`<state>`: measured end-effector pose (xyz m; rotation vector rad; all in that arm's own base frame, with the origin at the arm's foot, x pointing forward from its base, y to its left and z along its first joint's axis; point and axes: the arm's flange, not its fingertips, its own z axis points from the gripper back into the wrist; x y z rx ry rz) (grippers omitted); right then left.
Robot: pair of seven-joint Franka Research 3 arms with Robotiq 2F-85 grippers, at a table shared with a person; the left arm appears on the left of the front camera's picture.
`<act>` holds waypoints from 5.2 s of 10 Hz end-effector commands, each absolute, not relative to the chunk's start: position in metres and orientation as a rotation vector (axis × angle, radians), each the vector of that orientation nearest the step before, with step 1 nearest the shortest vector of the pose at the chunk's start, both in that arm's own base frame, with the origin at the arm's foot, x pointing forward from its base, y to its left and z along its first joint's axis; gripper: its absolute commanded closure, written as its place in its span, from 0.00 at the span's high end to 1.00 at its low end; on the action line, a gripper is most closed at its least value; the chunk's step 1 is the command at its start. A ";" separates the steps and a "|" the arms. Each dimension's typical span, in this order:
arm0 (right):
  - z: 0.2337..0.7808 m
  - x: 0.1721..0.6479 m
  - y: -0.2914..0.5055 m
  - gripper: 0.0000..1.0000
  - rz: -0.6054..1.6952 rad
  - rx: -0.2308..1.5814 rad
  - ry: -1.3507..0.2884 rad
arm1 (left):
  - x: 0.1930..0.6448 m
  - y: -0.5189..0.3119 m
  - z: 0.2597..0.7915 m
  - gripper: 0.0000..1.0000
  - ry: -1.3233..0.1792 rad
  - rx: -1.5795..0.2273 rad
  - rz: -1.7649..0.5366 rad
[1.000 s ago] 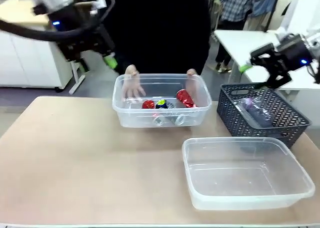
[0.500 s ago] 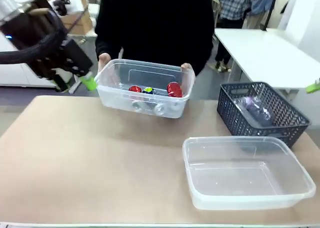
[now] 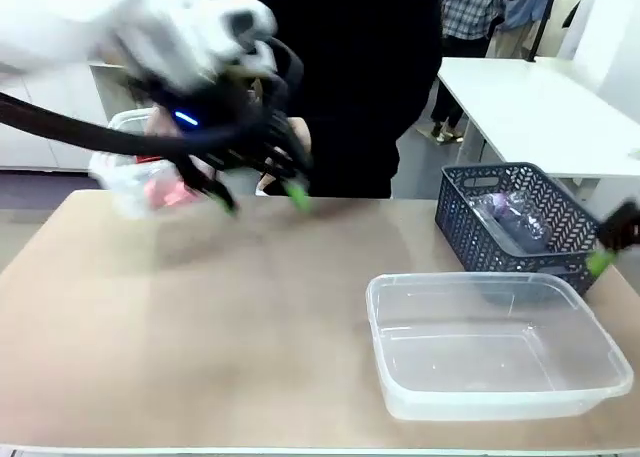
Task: Sort the waste into each basket.
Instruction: Pick up the Organizing box on the right side of the table and lift it, then offer the picked Organizing box to the human.
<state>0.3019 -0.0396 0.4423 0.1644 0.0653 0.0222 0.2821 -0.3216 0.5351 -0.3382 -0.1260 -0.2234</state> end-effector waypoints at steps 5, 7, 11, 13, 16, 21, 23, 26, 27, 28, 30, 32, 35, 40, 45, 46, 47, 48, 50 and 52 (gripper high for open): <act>0.419 0.300 -0.050 1.00 0.112 0.057 0.191 | 0.270 -0.366 0.499 1.00 -0.039 -0.311 -0.221; 0.408 0.310 -0.014 1.00 0.216 0.059 0.277 | 0.274 -0.408 0.458 1.00 0.023 -0.228 -0.197; 0.368 0.291 0.008 1.00 0.244 0.075 0.459 | 0.275 -0.457 0.409 1.00 -0.010 -0.174 -0.162; 0.349 0.290 0.007 1.00 0.232 0.086 0.503 | 0.271 -0.472 0.391 1.00 -0.027 -0.182 -0.154; 0.333 0.290 0.017 1.00 0.280 0.098 0.530 | 0.269 -0.484 0.372 1.00 0.000 -0.147 -0.169; 0.336 0.287 0.015 0.00 0.029 0.146 0.261 | 0.270 -0.483 0.366 0.00 0.010 -0.144 -0.216; 0.336 0.284 0.012 0.00 0.056 0.122 0.291 | 0.271 -0.481 0.367 0.13 0.002 -0.159 -0.212; 0.332 0.285 0.012 0.00 0.042 0.070 0.318 | 0.272 -0.480 0.365 0.00 0.036 -0.167 -0.237; 0.332 0.285 0.012 0.00 0.044 0.068 0.320 | 0.273 -0.479 0.366 0.00 0.045 -0.168 -0.242; 0.332 0.285 0.012 0.00 0.044 0.066 0.323 | 0.275 -0.476 0.367 0.00 0.071 -0.184 -0.252; 0.342 0.282 0.008 0.00 0.012 0.065 0.305 | 0.276 -0.466 0.382 0.00 0.096 -0.224 -0.295; 0.370 0.273 0.004 0.00 -0.040 0.071 0.283 | 0.272 -0.441 0.424 0.00 0.074 -0.272 -0.336; 0.434 0.292 0.008 0.00 -0.043 0.109 0.191 | 0.262 -0.396 0.473 0.00 -0.007 -0.275 -0.330; 0.509 0.372 0.092 0.00 0.080 0.302 0.248 | 0.254 -0.285 0.504 0.00 -0.133 -0.190 -0.130; 0.500 0.388 0.187 0.00 0.035 0.309 0.313 | 0.318 -0.202 0.502 0.00 -0.096 -0.073 -0.037; 0.494 0.390 0.193 0.00 -0.041 0.300 0.293 | 0.327 -0.203 0.493 0.00 -0.072 -0.078 -0.062; 0.485 0.395 0.193 0.00 -0.100 0.279 0.269 | 0.331 -0.206 0.489 0.00 -0.080 -0.096 -0.093; 0.464 0.408 0.189 0.00 -0.203 0.195 0.232 | 0.311 -0.217 0.502 0.00 -0.104 -0.148 -0.016; 0.487 0.388 0.210 0.00 -0.009 0.307 0.304 | 0.311 -0.217 0.502 0.00 -0.104 -0.148 -0.016; 0.487 0.388 0.210 0.00 -0.009 0.307 0.304 | 0.311 -0.217 0.502 0.00 -0.104 -0.148 -0.016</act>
